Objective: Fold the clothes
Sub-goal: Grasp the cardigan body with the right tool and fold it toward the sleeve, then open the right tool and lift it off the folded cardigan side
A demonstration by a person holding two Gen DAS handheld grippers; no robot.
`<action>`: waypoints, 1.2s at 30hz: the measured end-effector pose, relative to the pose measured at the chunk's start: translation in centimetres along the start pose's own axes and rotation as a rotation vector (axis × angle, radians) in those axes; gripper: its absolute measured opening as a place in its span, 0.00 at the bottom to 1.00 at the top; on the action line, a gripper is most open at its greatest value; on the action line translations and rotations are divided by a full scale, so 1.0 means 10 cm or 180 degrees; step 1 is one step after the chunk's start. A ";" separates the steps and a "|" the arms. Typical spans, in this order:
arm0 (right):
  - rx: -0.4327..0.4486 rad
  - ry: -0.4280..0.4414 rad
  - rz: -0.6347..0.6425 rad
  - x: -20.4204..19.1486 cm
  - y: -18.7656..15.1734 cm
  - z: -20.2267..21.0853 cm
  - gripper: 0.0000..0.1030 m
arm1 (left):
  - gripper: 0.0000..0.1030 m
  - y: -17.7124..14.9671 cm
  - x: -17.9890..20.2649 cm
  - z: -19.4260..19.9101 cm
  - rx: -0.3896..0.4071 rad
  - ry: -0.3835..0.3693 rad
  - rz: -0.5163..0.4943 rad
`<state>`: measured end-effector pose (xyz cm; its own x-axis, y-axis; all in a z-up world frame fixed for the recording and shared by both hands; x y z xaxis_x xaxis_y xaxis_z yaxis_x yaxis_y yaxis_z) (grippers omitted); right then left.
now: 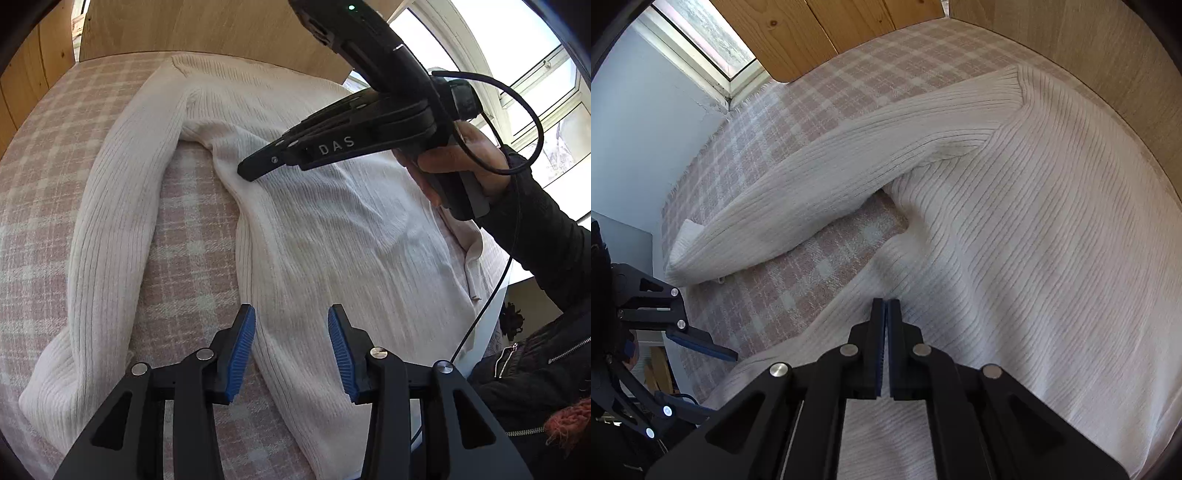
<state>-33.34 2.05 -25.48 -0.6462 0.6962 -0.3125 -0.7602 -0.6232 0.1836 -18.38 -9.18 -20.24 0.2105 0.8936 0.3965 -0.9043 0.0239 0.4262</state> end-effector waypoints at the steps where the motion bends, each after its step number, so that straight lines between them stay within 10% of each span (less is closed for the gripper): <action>1: 0.0021 0.0067 -0.0038 0.00 0.02 -0.02 0.01 | 0.38 0.00 -0.02 -0.09 -0.0063 -0.0061 0.0022; 8: -0.0082 0.0299 0.0014 0.03 0.14 0.03 0.05 | 0.39 -0.18 -0.12 0.05 -0.0088 -0.0015 0.0111; 25: 0.0342 0.0241 -0.0251 0.28 1.07 -0.11 0.05 | 0.49 0.04 -1.09 0.72 0.0211 0.1442 0.0457; 29: 0.0410 0.0426 -0.0226 0.43 0.75 0.41 0.05 | 0.49 0.07 -0.89 0.89 0.0382 0.1206 0.0366; 36: 0.0595 0.0131 -0.0806 0.96 -0.76 1.23 0.05 | 0.50 0.28 -0.07 0.28 0.0220 0.0040 -0.0032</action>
<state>-34.63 17.81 -18.45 -0.4345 0.8035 -0.4070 -0.8982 -0.3530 0.2620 -20.01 -10.96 -17.05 0.2144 0.8990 0.3820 -0.8743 0.0022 0.4855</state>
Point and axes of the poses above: each gripper's, at about its wrist camera, not at the fingertips, and z roughly against the way its jaws point, x to its right, y to its top, the point moved 1 cm from there along -z, roughly the way its jaws point, and after that the axes turned 10 degrees about -z, right-handed, at the moved point
